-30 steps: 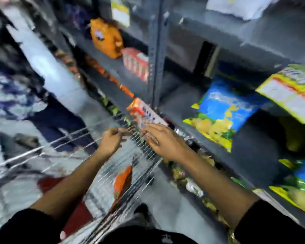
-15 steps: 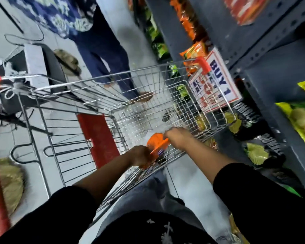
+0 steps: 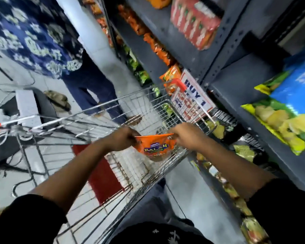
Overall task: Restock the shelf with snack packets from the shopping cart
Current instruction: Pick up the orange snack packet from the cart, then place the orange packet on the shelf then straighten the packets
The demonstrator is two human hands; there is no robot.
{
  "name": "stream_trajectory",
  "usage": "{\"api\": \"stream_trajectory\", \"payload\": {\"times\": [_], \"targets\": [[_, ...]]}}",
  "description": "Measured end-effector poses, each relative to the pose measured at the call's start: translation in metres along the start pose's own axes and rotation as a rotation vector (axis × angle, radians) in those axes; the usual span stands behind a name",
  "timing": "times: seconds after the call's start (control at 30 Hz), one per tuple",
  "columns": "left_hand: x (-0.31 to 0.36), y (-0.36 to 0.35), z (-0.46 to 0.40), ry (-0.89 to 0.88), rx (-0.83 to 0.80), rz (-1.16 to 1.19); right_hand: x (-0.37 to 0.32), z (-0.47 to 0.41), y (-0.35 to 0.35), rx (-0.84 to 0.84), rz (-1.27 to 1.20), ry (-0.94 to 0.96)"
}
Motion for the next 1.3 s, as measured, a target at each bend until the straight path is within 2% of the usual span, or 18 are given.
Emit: {"api": "stream_trajectory", "payload": {"times": [0.1, 0.2, 0.27, 0.37, 0.43, 0.53, 0.67, 0.8, 1.0, 1.13, 1.3], "targets": [[0.083, 0.059, 0.019, -0.157, 0.079, -0.119, 0.010, 0.066, 0.057, 0.123, -0.118, -0.003], [0.167, 0.112, 0.051, -0.306, 0.191, -0.077, 0.018, 0.155, 0.120, 0.356, -0.251, 0.011], [0.229, 0.138, 0.083, -0.475, 0.272, 0.000, 0.018, 0.227, 0.157, 0.515, -0.317, 0.007], [0.317, 0.167, 0.133, -0.755, 0.427, 0.122, 0.009, 0.338, 0.202, 0.810, -0.520, 0.088], [0.375, 0.181, 0.156, -0.933, 0.506, 0.251, -0.002, 0.415, 0.226, 1.070, -0.578, 0.157], [0.457, 0.188, 0.171, -1.143, 0.529, 0.420, -0.009, 0.512, 0.246, 1.431, -0.553, 0.181], [0.573, 0.170, 0.174, -1.306, 0.411, 0.542, 0.002, 0.626, 0.248, 1.777, -0.551, 0.157], [0.670, 0.134, 0.171, -1.364, 0.289, 0.583, 0.030, 0.711, 0.234, 1.956, -0.634, 0.087], [0.776, 0.073, 0.153, -1.365, 0.212, 0.669, 0.079, 0.800, 0.200, 2.083, -0.718, -0.072], [0.823, 0.048, 0.133, -1.346, 0.219, 0.665, 0.112, 0.836, 0.185, 2.150, -0.749, -0.128], [0.870, 0.031, 0.107, -1.277, 0.335, 0.591, 0.147, 0.862, 0.181, 2.210, -0.786, -0.117]]}}
Point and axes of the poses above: each hand's wrist, its own z-axis away from the middle knuckle, its own y-axis out of the back of the hand, x = y × z, the point moved 8 cm from there along -z, towards the middle knuckle, and after that the axes turned 13 degrees about -x, right-handed, at the moved point
